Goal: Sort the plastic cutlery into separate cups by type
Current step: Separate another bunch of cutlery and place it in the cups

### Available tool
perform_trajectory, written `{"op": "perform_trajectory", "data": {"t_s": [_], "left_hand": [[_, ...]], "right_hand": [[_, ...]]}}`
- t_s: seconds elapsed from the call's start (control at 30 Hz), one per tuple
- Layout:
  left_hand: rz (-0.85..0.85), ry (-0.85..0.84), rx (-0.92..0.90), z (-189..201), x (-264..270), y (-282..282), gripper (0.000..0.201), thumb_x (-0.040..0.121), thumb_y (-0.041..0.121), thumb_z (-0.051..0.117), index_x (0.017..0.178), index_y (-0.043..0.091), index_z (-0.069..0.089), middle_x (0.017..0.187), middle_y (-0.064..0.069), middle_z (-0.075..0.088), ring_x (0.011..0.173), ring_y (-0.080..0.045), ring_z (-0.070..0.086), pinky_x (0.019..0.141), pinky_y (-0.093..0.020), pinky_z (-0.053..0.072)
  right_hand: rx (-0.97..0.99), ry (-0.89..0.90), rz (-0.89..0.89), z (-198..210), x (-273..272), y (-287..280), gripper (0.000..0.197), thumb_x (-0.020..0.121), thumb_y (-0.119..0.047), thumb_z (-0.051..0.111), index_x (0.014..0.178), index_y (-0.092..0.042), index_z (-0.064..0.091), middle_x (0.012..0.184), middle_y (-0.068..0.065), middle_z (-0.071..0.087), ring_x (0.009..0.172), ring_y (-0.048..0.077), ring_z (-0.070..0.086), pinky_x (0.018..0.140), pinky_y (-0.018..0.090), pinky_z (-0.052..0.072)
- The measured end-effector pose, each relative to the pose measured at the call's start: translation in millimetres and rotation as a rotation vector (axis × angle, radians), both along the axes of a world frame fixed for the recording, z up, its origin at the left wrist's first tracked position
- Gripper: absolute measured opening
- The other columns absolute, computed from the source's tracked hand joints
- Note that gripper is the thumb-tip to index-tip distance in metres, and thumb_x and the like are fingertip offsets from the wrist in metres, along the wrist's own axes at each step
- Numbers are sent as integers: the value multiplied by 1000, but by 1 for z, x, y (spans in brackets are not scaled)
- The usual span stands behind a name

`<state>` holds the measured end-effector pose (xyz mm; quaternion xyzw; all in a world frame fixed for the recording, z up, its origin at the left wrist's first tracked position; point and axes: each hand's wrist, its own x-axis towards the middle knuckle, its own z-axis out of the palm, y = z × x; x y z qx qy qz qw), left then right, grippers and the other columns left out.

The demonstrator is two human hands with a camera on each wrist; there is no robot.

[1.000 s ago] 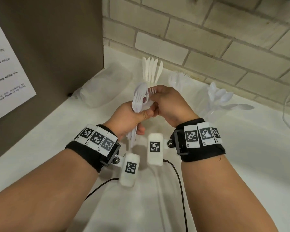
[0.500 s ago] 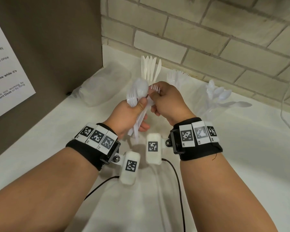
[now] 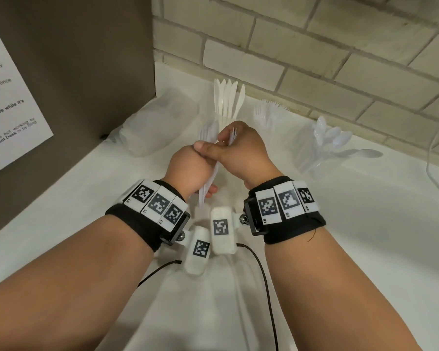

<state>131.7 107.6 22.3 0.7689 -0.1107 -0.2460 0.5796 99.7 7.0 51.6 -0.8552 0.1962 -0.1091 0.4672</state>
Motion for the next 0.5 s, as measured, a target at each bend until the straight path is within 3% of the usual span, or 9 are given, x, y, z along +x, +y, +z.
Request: {"op": "perform_trajectory", "data": {"t_s": [0.07,0.13,0.2,0.27,0.3,0.33,0.4,0.47,0.5], "left_hand": [[-46,-82,16,0,1,1,21,97,25,46,87,14,61,75,-10,66,65,-37,69,54,-35,54],[-76,-70,-64,-1,-2,2,20,94,26,52,81,21,66,67,-6,71,63,-35,70,55,-38,57],[-70,26,-178,-5,-4,2,15,93,23,55,85,21,67,66,-7,72,61,-32,69,60,-44,59],[-80,137,-285,-6,-5,2,10,95,19,54,94,17,64,65,-6,72,59,-26,68,60,-42,59],[-113,179,-331,-6,-4,2,9,96,18,54,99,16,62,68,-7,72,59,-24,68,62,-41,59],[-161,220,-372,-5,-3,3,12,96,19,53,105,14,60,76,-11,72,63,-25,68,65,-40,60],[-261,292,-424,-4,0,6,27,96,23,51,119,8,53,90,-15,67,70,-27,69,69,-40,60],[-310,345,-451,-5,1,9,31,97,26,47,120,6,48,90,-11,59,66,-25,70,66,-37,60],[-320,362,-456,-6,1,10,31,97,28,44,120,7,46,90,-9,57,66,-24,70,66,-36,60]], "right_hand": [[85,-31,1,-3,0,-1,34,69,-32,84,74,-18,54,77,2,67,68,12,63,60,27,51],[200,-18,6,-3,-3,-2,25,74,-25,81,74,-15,58,68,1,63,52,8,55,47,19,42],[287,5,32,-4,-4,-3,17,80,-23,76,81,-13,62,73,6,65,59,15,59,53,27,46],[328,4,62,-4,-5,-5,14,84,-24,71,85,-13,62,83,12,69,73,25,66,66,42,56],[333,-3,70,-4,-5,-6,13,87,-25,69,85,-14,61,86,11,69,77,25,67,71,43,57],[335,-13,76,-4,-5,-7,13,89,-26,67,84,-16,60,86,10,69,77,23,68,72,39,57],[320,-42,82,-1,-7,-10,14,93,-28,61,87,-15,58,79,6,68,64,16,64,58,27,52],[275,-76,72,1,-8,-14,16,97,-28,55,89,-14,55,71,3,62,49,10,56,45,20,42],[252,-89,64,2,-7,-16,16,98,-28,52,88,-15,53,72,2,60,49,10,54,44,20,41]]}}
